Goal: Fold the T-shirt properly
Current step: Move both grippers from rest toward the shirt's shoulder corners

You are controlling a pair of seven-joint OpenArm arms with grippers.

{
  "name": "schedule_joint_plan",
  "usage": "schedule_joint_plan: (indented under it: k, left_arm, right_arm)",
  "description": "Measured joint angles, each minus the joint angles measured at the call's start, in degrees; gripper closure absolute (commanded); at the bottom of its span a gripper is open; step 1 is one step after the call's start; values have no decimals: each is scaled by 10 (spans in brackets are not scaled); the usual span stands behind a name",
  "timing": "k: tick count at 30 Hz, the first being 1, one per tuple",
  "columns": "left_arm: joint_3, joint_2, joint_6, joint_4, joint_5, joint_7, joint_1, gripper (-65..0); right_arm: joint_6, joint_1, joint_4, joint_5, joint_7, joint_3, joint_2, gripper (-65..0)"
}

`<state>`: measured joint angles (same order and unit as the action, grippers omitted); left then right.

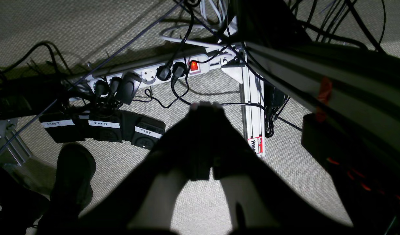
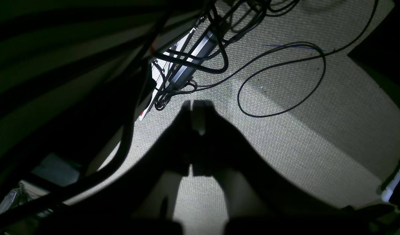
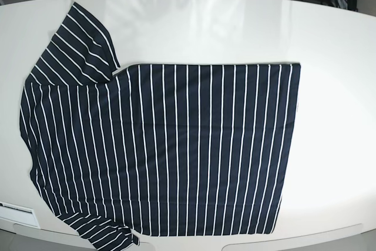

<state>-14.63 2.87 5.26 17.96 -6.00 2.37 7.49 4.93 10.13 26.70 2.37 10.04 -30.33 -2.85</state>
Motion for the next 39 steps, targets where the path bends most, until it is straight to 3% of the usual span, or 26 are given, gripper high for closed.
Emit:
schedule_joint_plan:
  k: [25,29,34,39]
  left_arm:
    - [0,0,2,0,0,0,0,0]
    - [0,2,2,1,0,-20,0,0]
    - [0,28,54,20,29,-39,22,0]
    - [0,58,73,83,28,-63,78,0]
  right_arm:
    - [0,0,0,0,-1,0,0,0]
    - [0,0,0,0,30,0,0,0]
    - [22,37,12,-56,12,0,-15,0]
    - [46,103,73,-55,13,0,-54,0]
